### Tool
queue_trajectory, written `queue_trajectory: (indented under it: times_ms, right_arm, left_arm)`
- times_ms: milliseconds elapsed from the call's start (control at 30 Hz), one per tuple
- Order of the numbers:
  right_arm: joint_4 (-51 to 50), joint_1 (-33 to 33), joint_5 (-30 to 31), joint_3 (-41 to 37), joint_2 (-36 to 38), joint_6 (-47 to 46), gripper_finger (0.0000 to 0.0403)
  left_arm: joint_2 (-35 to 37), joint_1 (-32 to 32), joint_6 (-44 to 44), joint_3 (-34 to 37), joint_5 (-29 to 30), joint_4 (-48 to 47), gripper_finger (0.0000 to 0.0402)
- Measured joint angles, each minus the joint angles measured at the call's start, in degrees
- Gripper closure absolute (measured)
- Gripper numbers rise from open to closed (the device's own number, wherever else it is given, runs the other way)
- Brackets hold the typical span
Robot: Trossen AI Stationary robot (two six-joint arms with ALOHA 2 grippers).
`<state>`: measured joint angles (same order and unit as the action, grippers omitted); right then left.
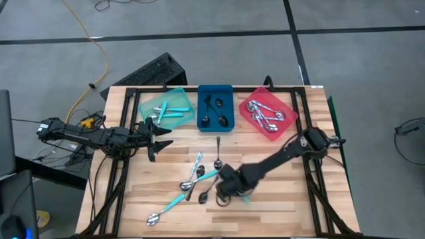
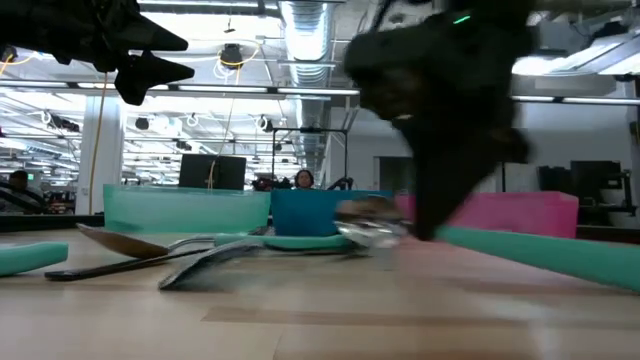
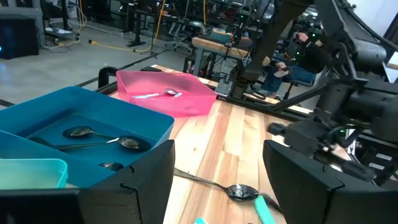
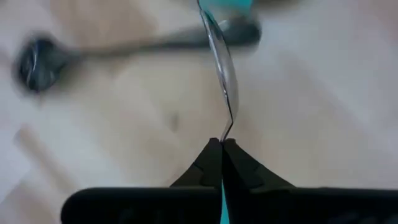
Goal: Sort silverware by color (type)
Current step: Put the blue spoon into the light blue bin
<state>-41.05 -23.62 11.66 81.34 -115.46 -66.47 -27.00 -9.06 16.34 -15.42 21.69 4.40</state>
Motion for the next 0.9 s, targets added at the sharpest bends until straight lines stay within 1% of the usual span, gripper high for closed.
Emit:
queue_trajectory:
  times_ms: [67,200,300,433,733,900]
  right_arm:
    - [-0.37,2.21,1.79,2.10,-0.11,4.61,0.0384]
    - [0.33,5.94,3.05,5.42,0.22,11.97,0.0384]
    - [-0.03,7.65,4.28,6.95,0.13,16.15,0.0384]
    - [2.84,10.32,4.83,7.59,0.24,21.05,0.0384]
    - [16.37,14.85,6.75,7.54,0.24,31.42,0.0383]
    - [22.92,17.41,6.71,7.58,0.24,35.75,0.0383]
  left_arm:
    - [0.02,0.00,0.00,0.00,0.00,-0.02,0.0173]
    - [0.02,0.00,0.00,0.00,-0.02,-0.04,0.0173]
    - [0.00,0.00,0.00,0.00,-0.02,-0.19,0.0173]
    - [0.02,0.00,0.00,0.00,-0.02,-0.24,0.0173]
    - [0.02,-0.01,-0.02,0.00,-0.02,-0.48,0.0173]
    - [0.00,-0.01,-0.02,0.00,-0.02,-0.49,0.0173]
